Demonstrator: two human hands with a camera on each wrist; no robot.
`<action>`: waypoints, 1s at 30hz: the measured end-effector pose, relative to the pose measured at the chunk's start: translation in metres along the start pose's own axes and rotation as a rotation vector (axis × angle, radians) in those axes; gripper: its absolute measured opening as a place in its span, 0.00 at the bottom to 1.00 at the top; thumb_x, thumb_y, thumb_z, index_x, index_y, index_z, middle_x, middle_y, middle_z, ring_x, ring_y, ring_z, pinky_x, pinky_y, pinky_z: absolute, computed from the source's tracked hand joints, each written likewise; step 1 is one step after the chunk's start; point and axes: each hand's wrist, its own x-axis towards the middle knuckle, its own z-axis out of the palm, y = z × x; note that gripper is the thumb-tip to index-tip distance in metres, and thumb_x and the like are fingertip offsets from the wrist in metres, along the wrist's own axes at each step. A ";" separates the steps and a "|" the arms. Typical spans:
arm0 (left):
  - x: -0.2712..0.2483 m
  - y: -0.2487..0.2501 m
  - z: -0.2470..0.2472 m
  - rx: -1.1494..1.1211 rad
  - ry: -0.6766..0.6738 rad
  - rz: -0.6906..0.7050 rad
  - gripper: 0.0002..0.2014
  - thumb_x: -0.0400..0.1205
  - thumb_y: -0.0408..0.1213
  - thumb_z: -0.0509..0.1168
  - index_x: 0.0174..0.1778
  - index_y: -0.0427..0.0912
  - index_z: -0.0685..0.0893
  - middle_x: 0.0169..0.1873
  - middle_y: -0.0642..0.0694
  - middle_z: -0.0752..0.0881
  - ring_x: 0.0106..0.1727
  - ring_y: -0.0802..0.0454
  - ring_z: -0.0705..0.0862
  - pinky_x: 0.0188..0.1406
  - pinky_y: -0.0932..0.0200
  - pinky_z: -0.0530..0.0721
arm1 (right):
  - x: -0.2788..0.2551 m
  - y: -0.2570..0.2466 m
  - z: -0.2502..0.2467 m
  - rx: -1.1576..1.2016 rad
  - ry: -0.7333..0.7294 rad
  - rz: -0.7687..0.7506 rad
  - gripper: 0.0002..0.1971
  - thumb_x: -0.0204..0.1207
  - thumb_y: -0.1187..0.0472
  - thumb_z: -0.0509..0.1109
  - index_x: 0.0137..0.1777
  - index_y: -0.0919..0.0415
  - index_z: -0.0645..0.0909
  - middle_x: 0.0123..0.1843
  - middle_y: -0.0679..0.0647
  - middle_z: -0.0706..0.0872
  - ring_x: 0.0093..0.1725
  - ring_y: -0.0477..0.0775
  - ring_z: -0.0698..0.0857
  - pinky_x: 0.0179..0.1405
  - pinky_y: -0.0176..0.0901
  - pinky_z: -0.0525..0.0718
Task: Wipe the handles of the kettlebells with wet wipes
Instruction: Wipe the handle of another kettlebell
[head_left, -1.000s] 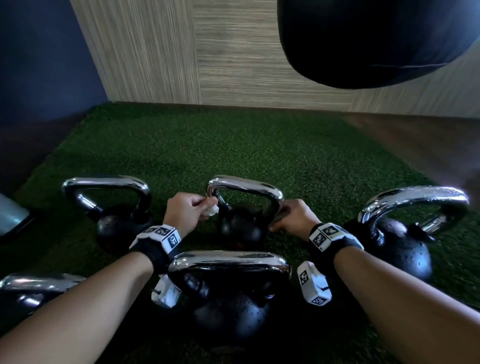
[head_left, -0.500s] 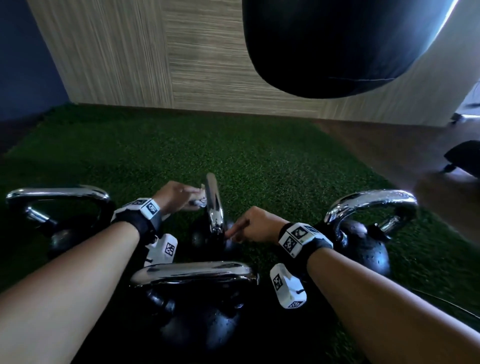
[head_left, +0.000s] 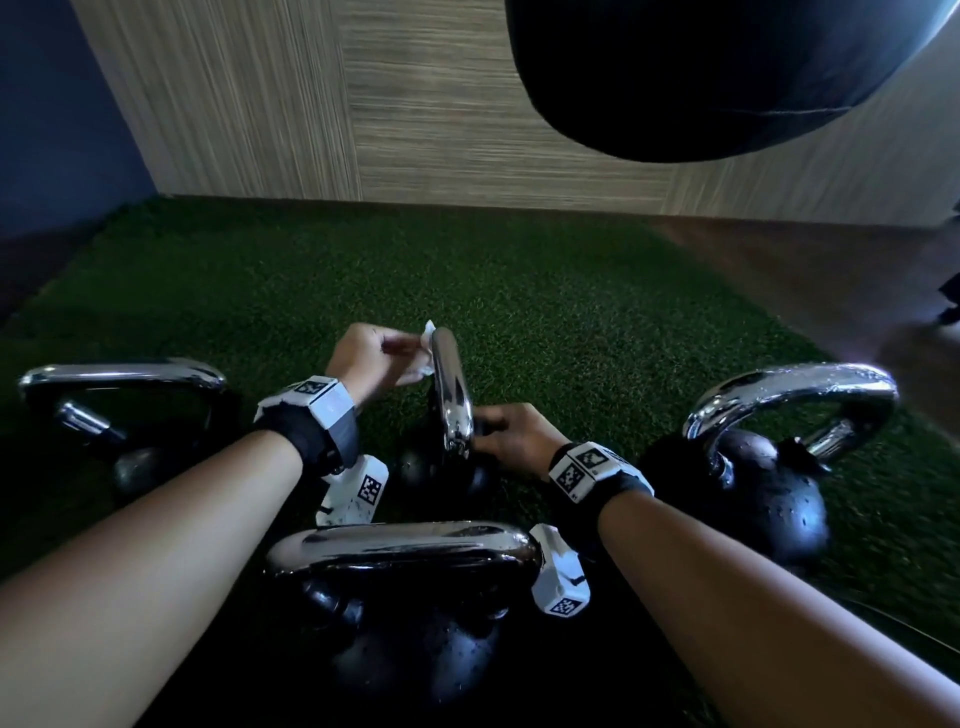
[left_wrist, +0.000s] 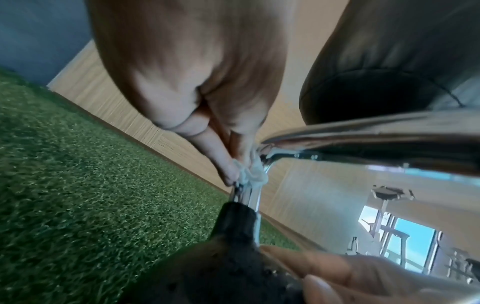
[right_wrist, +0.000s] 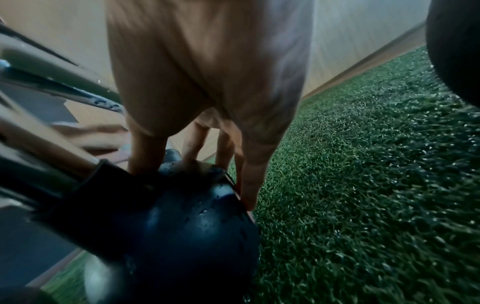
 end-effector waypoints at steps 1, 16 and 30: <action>0.000 -0.001 0.001 0.001 -0.016 -0.046 0.12 0.79 0.26 0.77 0.59 0.31 0.90 0.53 0.32 0.93 0.52 0.42 0.95 0.57 0.48 0.92 | 0.002 0.003 0.000 -0.002 0.014 -0.001 0.37 0.52 0.40 0.85 0.64 0.52 0.91 0.49 0.46 0.94 0.51 0.45 0.91 0.66 0.51 0.88; -0.046 0.028 -0.018 0.038 -0.185 0.164 0.09 0.77 0.25 0.77 0.50 0.41 0.94 0.45 0.43 0.96 0.47 0.52 0.95 0.47 0.66 0.91 | 0.008 0.016 -0.001 0.079 0.050 0.013 0.23 0.72 0.62 0.84 0.69 0.60 0.88 0.53 0.51 0.92 0.50 0.43 0.87 0.57 0.36 0.83; -0.096 0.027 -0.020 0.291 -0.404 0.325 0.08 0.63 0.38 0.85 0.36 0.51 0.95 0.38 0.47 0.95 0.40 0.56 0.92 0.48 0.59 0.91 | 0.006 0.017 -0.001 0.016 0.072 -0.022 0.21 0.74 0.65 0.83 0.67 0.64 0.89 0.54 0.55 0.93 0.47 0.42 0.88 0.48 0.29 0.83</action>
